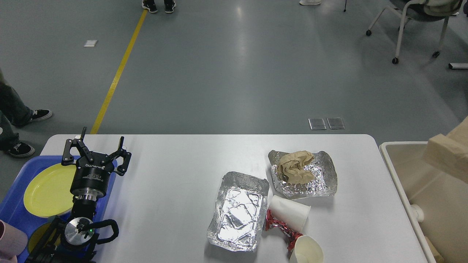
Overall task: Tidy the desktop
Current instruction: 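Lift the paper bag and drop it into the white bin, then release the bag in the bin and raise the right gripper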
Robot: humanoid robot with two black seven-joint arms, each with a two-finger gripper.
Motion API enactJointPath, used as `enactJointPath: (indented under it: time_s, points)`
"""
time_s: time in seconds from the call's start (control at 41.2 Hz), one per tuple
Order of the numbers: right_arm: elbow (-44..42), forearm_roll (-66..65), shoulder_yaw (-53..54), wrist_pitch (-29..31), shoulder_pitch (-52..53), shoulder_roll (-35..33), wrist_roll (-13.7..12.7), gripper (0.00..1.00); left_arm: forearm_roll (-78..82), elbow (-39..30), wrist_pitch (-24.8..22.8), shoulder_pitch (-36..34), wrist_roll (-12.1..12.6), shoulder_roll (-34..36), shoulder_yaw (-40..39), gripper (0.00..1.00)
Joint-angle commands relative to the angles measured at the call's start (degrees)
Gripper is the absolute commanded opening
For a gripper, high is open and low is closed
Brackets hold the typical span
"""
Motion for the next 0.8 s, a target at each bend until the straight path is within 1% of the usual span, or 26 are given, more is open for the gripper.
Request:
enactJointPath:
  time_s: [0.0, 0.049, 0.121, 0.146, 0.17, 0.194, 0.218, 0.243, 0.34, 0.485, 0.534, 0.631, 0.776]
  points:
    - [-9.24, 0.00, 11.05, -2.97, -14.37, -0.18, -0.03, 0.00, -0.03, 0.00, 0.00, 0.00, -0.09, 0.00, 0.00, 0.96]
    - [-11.52, 0.00, 13.95, -5.07, -19.03, 0.35, -0.03, 0.00, -0.03, 0.00, 0.00, 0.00, 0.00, 0.00, 0.00, 0.96]
    - [-14.25, 0.08, 18.43, -9.99, -25.71, 1.05, -0.03, 0.00, -0.03, 0.00, 0.00, 0.09, -0.09, 0.00, 0.00, 0.96]
    - [-15.65, 0.08, 21.49, -13.92, -30.08, 2.53, -0.21, 0.00, 0.05, 0.00, 0.00, 0.00, 0.00, 0.00, 0.00, 0.96]
    - [-16.36, 0.08, 22.92, -15.79, -32.39, 3.68, -0.47, 0.00, 0.06, 0.00, 0.00, 0.00, -0.09, 0.00, 0.00, 0.96]
    - [-18.37, 0.08, 25.72, -19.29, -36.85, 5.87, -1.17, 0.00, -0.03, 0.00, -0.09, 0.00, -0.09, 0.00, 0.00, 0.96]
    - [-22.48, 0.17, 30.01, -23.67, -43.33, 8.41, -2.22, 0.00, 0.05, 0.00, 0.00, 0.00, -0.09, 0.00, 0.00, 0.96]
    - [-23.83, 0.35, 31.44, -24.85, -45.14, 9.22, -2.49, 0.00, -0.03, 0.00, 0.00, 0.00, -0.09, 0.00, 0.00, 0.96]
    - [-28.57, 0.96, 35.41, -28.02, -51.21, 12.82, -3.46, 0.00, -0.03, 0.00, 0.00, 0.00, -0.09, 0.00, 0.00, 0.96]
    - [-34.55, 1.40, 37.17, -31.88, -56.93, 18.71, -7.50, 0.00, -0.03, 0.00, 0.00, 0.00, -0.09, 0.00, 0.00, 0.96]
    - [-35.26, 1.75, 37.17, -32.94, -57.81, 19.86, -8.29, 0.00, 0.05, 0.00, 0.00, 0.00, -0.09, 0.00, 0.00, 0.96]
    - [-35.44, 3.51, 37.17, -34.00, -59.21, 21.44, -8.91, 0.00, -0.03, 0.00, 0.00, 0.00, -0.09, 0.00, 0.00, 0.96]
    - [-35.53, 4.57, 37.08, -34.18, -60.62, 23.55, -9.00, 0.00, -0.03, 0.00, -0.09, 0.00, -0.09, 0.00, 0.00, 0.96]
